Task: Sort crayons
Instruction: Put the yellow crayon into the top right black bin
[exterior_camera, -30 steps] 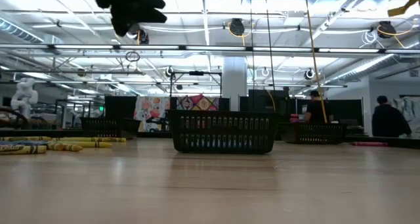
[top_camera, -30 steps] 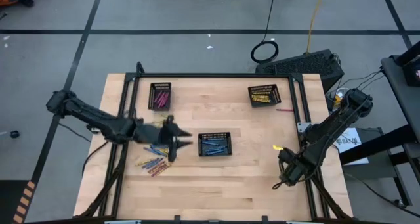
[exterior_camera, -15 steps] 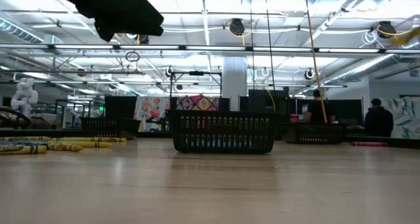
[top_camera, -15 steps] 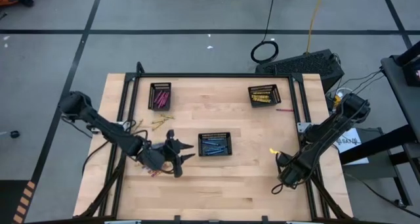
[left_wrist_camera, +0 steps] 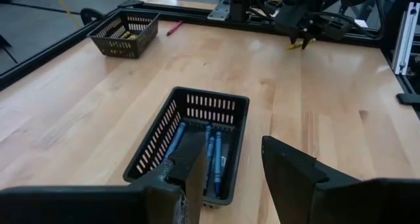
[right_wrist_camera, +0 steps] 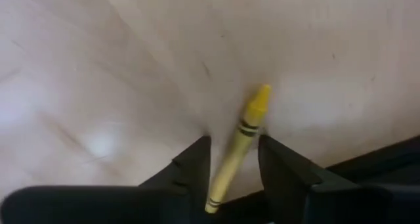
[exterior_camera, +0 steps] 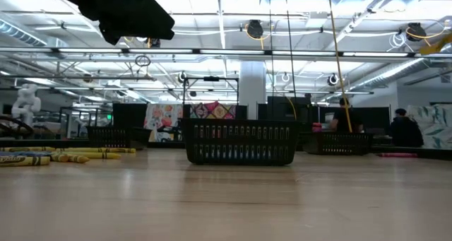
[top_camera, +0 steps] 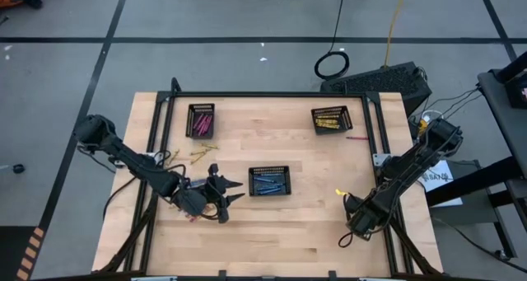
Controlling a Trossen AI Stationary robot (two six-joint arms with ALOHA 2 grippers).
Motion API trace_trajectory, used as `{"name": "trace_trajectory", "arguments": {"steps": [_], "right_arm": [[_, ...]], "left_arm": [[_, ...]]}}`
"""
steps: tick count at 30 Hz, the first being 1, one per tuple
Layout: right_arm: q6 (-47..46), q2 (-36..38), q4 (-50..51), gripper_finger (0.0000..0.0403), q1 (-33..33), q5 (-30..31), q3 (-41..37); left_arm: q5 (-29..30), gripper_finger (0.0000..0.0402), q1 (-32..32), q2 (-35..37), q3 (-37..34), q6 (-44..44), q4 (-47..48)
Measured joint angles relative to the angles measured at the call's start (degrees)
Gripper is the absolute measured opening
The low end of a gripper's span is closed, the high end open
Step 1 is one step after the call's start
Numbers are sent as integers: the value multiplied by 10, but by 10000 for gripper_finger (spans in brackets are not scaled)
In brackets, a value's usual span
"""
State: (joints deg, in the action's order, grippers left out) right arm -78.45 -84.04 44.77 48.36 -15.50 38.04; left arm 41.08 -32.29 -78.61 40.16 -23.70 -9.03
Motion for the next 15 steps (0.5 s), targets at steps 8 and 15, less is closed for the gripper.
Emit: {"name": "trace_trajectory", "arguments": {"steps": [8, 15], "right_arm": [[8, 14, -9, 9, 1, 48, 13], [95, 25, -20, 3, -27, 344, 104]], "left_arm": [[0, 146, -8, 0, 0, 0, 1], [0, 146, -9, 0, 0, 0, 0]]}}
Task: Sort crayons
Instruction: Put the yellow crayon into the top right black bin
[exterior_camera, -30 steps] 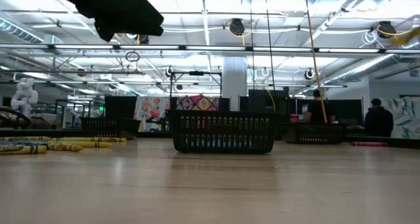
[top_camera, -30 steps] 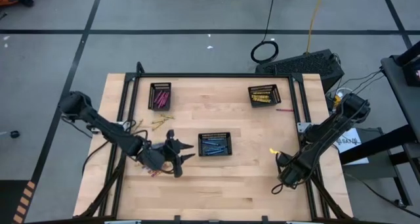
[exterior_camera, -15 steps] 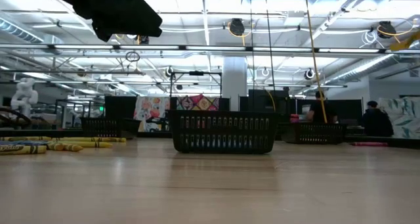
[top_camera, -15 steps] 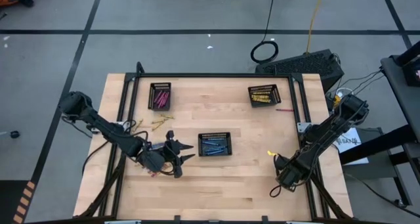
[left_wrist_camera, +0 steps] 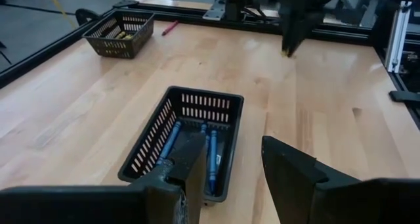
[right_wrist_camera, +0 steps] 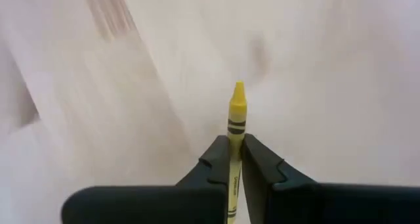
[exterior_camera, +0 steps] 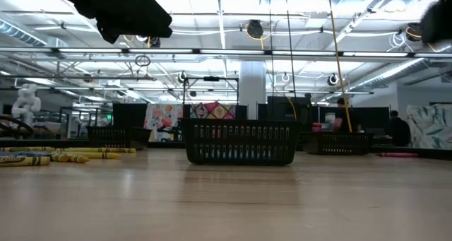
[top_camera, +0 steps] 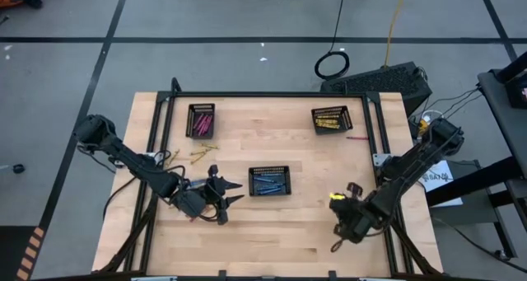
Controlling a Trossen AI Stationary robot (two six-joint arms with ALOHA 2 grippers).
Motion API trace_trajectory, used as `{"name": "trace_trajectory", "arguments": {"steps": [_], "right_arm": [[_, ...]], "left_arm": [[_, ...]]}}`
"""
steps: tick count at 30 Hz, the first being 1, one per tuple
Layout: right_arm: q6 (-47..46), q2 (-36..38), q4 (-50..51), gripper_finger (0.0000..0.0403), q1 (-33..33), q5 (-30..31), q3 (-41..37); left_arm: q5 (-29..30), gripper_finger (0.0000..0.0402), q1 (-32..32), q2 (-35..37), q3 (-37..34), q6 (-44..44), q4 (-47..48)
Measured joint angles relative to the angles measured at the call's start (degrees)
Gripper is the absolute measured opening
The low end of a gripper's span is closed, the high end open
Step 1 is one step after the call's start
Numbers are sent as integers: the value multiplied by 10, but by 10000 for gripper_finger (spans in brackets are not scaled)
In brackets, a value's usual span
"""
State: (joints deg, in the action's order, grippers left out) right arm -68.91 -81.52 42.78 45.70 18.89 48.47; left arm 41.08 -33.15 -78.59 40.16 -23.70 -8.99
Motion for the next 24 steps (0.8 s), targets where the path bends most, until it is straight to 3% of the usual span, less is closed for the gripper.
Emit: {"name": "trace_trajectory", "arguments": {"steps": [5, 8, 13, 18, 21, 24], "right_arm": [[216, 1, 54, 2, -61, 214, 77], [315, 11, 116, 1, -137, 256, 94], [573, 40, 120, 1, -333, 214, 67], [845, 41, 51, 1, -542, 86, 46], [932, 29, 7, 1, -638, 35, 44], [989, 22, -29, 5, -699, 34, 44]], "left_arm": [[0, 146, 0, 0, 0, 0, 0], [0, 146, 0, 0, 0, 0, 0], [0, 146, 0, 0, 0, 1, 3], [0, 146, 0, 0, 0, 5, 4], [3, 146, 0, 0, 0, 5, 4], [5, 146, 0, 0, 0, 6, 5]]}}
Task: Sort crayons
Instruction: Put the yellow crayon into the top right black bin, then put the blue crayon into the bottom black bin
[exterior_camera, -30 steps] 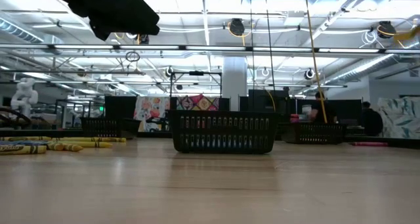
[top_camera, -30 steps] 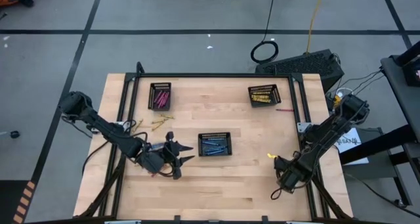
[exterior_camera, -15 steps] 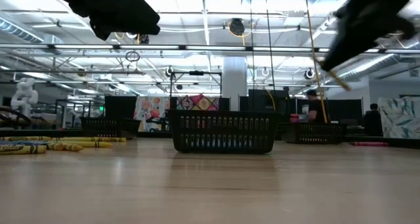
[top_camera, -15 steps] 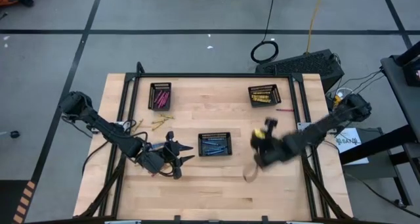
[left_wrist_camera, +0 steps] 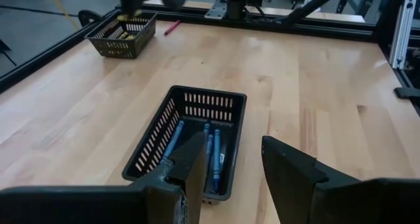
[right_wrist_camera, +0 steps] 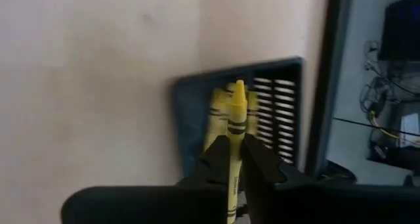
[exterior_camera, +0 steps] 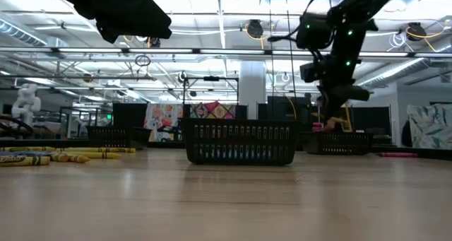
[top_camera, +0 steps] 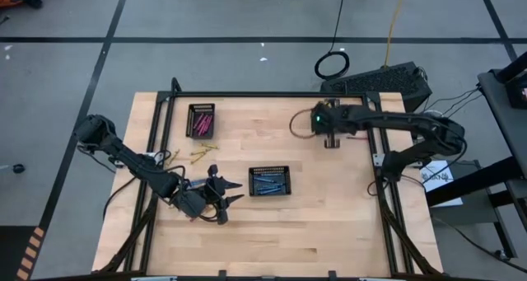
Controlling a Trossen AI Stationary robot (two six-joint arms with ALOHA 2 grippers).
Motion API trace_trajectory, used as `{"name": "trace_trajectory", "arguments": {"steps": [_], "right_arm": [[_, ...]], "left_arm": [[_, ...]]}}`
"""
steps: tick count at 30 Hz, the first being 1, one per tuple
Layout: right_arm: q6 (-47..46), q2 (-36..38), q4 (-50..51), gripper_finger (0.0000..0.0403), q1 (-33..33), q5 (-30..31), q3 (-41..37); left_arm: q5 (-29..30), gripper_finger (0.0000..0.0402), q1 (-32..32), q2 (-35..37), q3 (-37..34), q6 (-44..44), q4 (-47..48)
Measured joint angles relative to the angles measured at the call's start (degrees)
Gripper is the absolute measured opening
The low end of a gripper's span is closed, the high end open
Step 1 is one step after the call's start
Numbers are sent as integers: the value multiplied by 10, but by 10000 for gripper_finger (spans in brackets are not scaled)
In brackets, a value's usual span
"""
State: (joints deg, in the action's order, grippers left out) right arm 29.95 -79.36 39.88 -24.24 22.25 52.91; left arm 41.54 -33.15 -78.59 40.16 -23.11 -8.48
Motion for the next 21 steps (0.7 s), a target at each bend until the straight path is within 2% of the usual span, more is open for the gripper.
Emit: {"name": "trace_trajectory", "arguments": {"steps": [6, 15, 18, 21], "right_arm": [[55, 0, -22, 25, -62, -60, 0], [56, -27, -19, 56, -86, -58, 0], [65, -37, -22, 70, -86, -39, 0], [56, -37, -27, 82, -78, 24, 1]], "left_arm": [[10, 146, 0, 0, 0, 11, 0], [10, 146, 0, 0, 0, 13, 0], [10, 146, 0, 0, 0, 11, 0], [10, 146, 0, 0, 0, 11, 0]]}}
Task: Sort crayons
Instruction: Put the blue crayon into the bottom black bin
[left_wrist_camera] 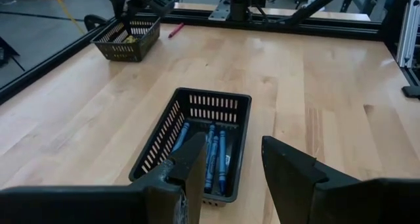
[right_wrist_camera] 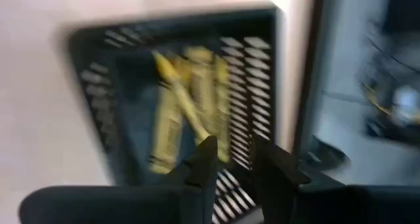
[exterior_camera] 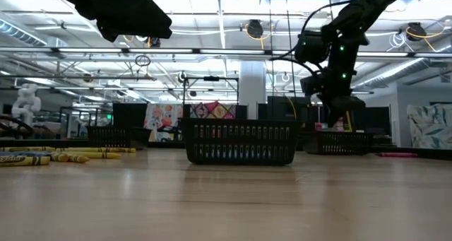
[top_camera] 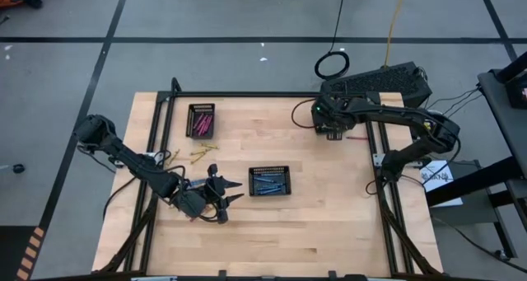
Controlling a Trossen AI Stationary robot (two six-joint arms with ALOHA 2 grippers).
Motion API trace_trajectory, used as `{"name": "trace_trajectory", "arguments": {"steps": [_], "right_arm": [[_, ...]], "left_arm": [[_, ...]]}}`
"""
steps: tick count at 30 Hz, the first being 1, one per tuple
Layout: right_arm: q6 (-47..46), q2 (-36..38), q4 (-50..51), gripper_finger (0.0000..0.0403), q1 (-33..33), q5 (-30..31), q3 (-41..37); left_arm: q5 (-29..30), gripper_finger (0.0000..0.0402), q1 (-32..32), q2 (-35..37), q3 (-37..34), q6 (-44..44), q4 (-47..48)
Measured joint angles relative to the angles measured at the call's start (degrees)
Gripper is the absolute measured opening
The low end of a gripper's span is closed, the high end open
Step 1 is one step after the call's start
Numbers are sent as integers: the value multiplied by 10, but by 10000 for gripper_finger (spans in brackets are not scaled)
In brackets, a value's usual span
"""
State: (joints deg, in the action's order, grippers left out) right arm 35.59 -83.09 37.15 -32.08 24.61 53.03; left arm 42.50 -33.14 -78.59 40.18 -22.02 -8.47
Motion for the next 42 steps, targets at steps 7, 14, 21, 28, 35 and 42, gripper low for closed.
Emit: {"name": "trace_trajectory", "arguments": {"steps": [7, 14, 21, 28, 35, 42], "right_arm": [[-203, 30, 69, 80, 47, -45, 38], [-389, 65, -74, 38, 204, -158, 0], [-500, 53, -348, 4, 402, -85, -73], [-503, 24, -471, 1, 514, 94, -105], [-377, 24, -467, 1, 461, -45, -105], [-261, -5, -606, 1, 382, -159, -131]], "left_arm": [[0, 146, 1, 0, 0, 5, 5], [37, 146, 2, 0, 0, 15, 6], [62, 146, -6, 0, 0, -2, 32], [98, 146, -6, 10, 0, -12, 69], [5, 146, 111, 38, 1, 46, 79], [-120, 146, 277, 41, 1, 95, 74]]}}
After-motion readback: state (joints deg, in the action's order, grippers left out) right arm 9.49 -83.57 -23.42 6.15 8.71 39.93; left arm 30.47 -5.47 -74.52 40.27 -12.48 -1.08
